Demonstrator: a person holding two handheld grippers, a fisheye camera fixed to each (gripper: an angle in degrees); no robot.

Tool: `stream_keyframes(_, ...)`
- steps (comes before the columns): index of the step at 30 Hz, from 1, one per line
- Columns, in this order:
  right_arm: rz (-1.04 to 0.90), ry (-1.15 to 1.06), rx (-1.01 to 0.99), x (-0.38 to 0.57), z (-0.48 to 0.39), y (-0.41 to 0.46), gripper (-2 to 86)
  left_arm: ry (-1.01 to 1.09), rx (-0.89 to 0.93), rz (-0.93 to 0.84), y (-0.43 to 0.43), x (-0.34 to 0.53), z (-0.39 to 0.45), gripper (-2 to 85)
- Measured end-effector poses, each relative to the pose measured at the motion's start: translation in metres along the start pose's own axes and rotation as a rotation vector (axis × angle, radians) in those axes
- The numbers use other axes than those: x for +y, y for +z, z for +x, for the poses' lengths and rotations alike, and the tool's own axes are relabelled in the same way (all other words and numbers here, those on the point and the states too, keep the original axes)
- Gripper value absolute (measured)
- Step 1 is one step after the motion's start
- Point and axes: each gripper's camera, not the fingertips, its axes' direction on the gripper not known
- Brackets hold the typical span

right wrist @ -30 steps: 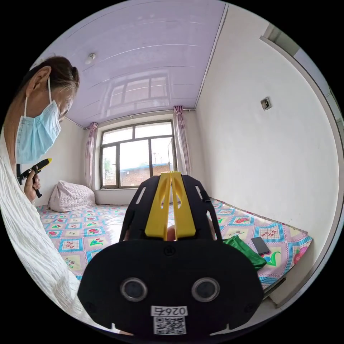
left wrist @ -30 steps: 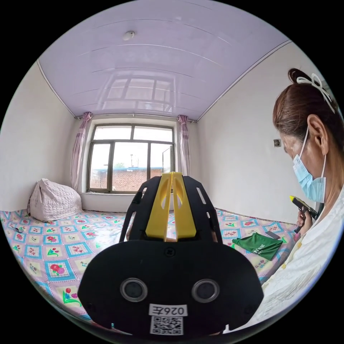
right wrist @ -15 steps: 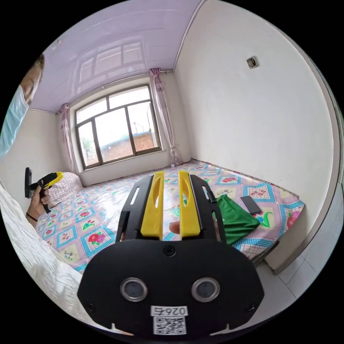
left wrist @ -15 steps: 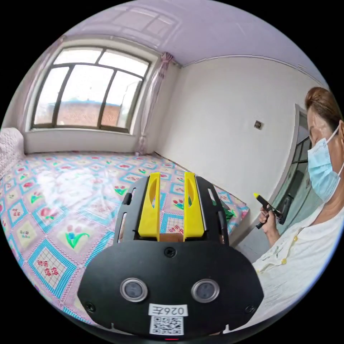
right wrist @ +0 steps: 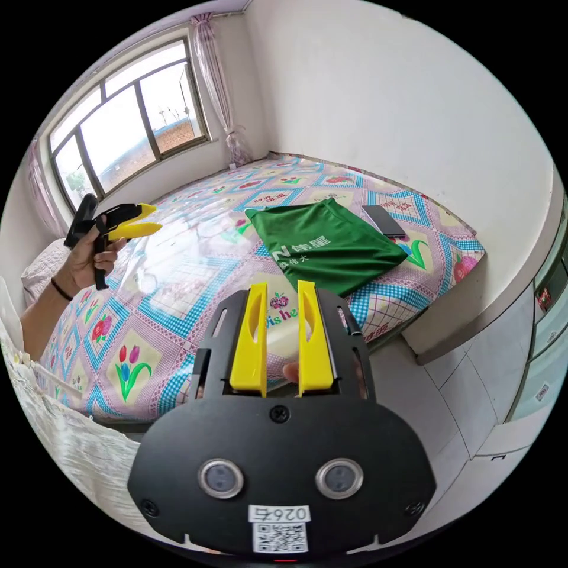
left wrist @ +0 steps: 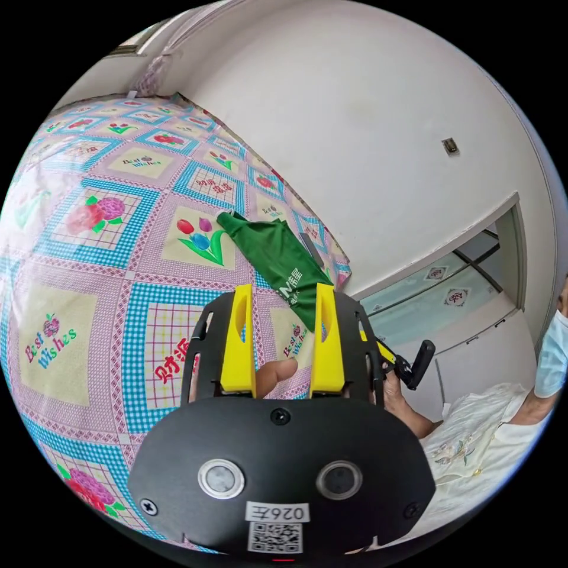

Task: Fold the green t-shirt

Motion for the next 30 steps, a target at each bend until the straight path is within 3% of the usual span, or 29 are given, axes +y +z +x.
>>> stream_keyframes(12,-0.13,-0.195,0.037,-0.048,0.018,0.112,5.7,-0.004,-0.12,-0.073,0.12,-0.071,-0.052,15.9)
stream_keyframes(25,-0.136,-0.435,0.023,-0.05,0.015,0.15,5.7,-0.093,-0.146,-0.138,0.165,-0.116,-0.083,18.2)
stream_keyframes(30,-0.144,-0.487,0.056,-0.043,0.018,0.165,5.6,-0.109,-0.216,-0.18,0.174,-0.125,-0.084,13.6)
